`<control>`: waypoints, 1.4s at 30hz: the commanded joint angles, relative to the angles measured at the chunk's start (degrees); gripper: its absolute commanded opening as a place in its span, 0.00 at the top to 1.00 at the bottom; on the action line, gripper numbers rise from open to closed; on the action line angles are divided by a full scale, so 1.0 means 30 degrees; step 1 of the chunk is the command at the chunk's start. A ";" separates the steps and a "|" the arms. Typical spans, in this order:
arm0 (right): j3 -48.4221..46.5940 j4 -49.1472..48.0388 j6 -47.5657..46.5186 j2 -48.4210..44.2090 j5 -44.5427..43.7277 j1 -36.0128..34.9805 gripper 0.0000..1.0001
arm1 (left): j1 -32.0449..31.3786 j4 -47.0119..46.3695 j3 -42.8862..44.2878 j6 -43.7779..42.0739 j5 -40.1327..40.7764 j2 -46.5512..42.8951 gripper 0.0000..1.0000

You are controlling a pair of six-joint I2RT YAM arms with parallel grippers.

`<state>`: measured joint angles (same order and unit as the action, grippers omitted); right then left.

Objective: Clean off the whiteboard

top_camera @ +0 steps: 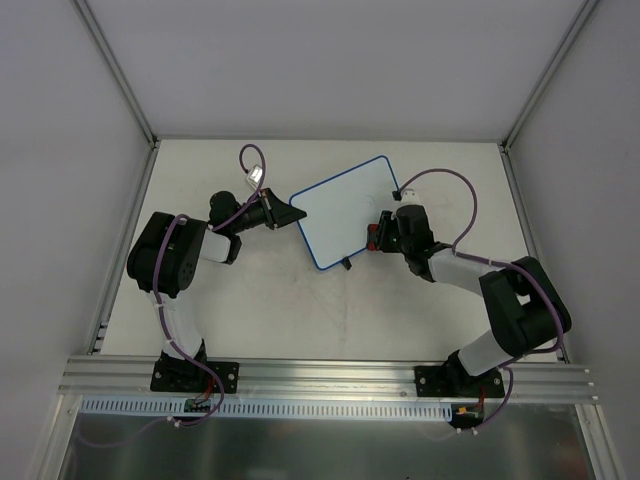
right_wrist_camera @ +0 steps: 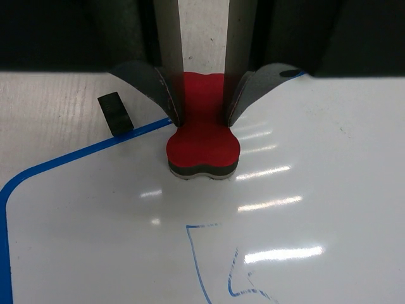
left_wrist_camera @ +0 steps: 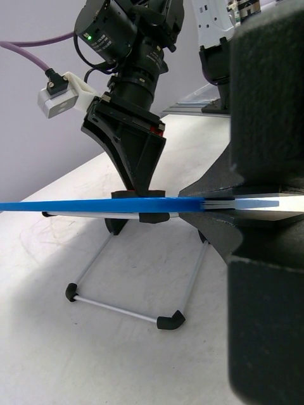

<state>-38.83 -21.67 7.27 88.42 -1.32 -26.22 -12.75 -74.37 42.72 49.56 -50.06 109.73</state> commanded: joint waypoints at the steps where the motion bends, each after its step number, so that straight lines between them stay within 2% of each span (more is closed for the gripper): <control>1: 0.0083 0.0222 0.0215 0.0233 -0.0263 0.0009 1.00 | -0.0261 -0.2779 -0.0060 -0.0026 -0.1505 -0.0103 1.00; 13: -0.5450 0.3207 -0.0605 0.0701 0.0118 0.0009 1.00 | -0.0290 -0.2838 0.0057 0.0091 -0.1564 0.0043 1.00; 20: -0.9902 0.5230 -0.1280 0.2633 -0.0028 0.0096 1.00 | -0.0261 -0.2838 0.0086 0.0120 -0.1623 0.0044 1.00; 24: -1.0639 0.5202 -0.0520 0.3893 0.1113 0.0622 1.00 | -0.0261 -0.2896 0.0115 0.0149 -0.1623 0.0073 1.00; 30: -0.9881 0.5026 0.0126 0.4335 0.0764 0.1004 1.00 | -0.0290 -0.2954 0.0116 0.0179 -0.1681 0.0102 1.00; 42: -0.3353 0.3504 0.2437 0.2196 -0.1461 0.1327 1.00 | -0.0290 -0.3072 0.0087 0.0267 -0.1623 0.0131 1.00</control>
<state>-53.78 -14.48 11.40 94.43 -2.09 -22.33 -12.71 -74.35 42.72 51.00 -50.48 109.95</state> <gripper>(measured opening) 0.294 0.043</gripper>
